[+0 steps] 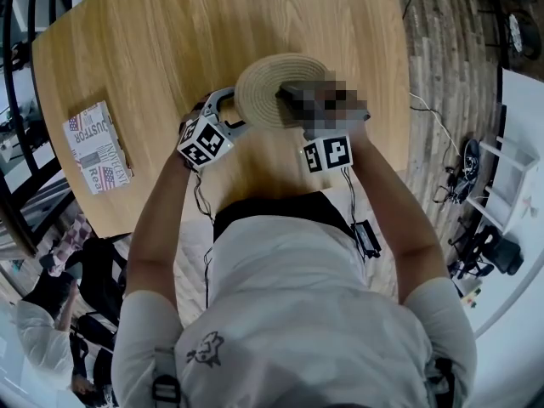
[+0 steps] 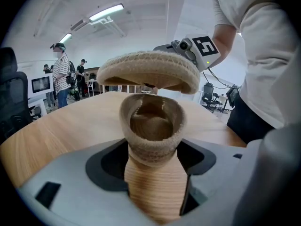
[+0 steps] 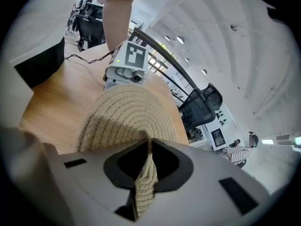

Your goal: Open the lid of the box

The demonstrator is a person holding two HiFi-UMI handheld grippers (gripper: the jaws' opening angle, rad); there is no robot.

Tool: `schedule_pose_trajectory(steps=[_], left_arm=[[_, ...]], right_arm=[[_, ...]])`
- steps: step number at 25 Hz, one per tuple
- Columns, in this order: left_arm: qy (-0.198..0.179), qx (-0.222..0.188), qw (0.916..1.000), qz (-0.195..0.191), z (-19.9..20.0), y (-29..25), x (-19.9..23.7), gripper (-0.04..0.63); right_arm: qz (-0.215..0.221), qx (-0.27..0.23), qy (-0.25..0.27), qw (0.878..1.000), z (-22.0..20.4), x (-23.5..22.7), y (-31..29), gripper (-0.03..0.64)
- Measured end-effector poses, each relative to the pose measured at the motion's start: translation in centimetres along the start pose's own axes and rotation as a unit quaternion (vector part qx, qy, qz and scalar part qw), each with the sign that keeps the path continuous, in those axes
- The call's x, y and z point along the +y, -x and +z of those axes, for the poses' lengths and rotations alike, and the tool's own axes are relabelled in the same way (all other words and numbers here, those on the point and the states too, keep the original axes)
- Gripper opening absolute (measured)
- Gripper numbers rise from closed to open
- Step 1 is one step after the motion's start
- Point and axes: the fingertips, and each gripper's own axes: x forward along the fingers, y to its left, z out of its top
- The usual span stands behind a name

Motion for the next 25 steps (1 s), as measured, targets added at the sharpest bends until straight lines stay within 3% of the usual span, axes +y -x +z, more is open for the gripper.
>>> schedule_pose_trajectory(steps=[6,15,22,25], left_arm=[[0.008,0.001,0.9999,0.006,0.2,0.0,0.2,0.330],[0.037,-0.002,0.9981,0.048,0.9,3.5,0.3,0.330],[0.024,-0.026,0.9934,0.109,5.7,7.6,-0.1,0.330],[0.044,-0.052,0.9891,0.131,8.2,9.0,-1.1,0.328]], right_arm=[[-0.008,-0.002,-0.016,1.000,0.0,-0.6,0.5,0.035],[-0.020,-0.019,-0.061,0.998,0.9,-1.5,3.4,0.035],[-0.035,-0.055,-0.098,0.993,2.2,-2.2,6.8,0.035],[-0.033,-0.083,-0.131,0.987,2.8,-2.7,8.5,0.035]])
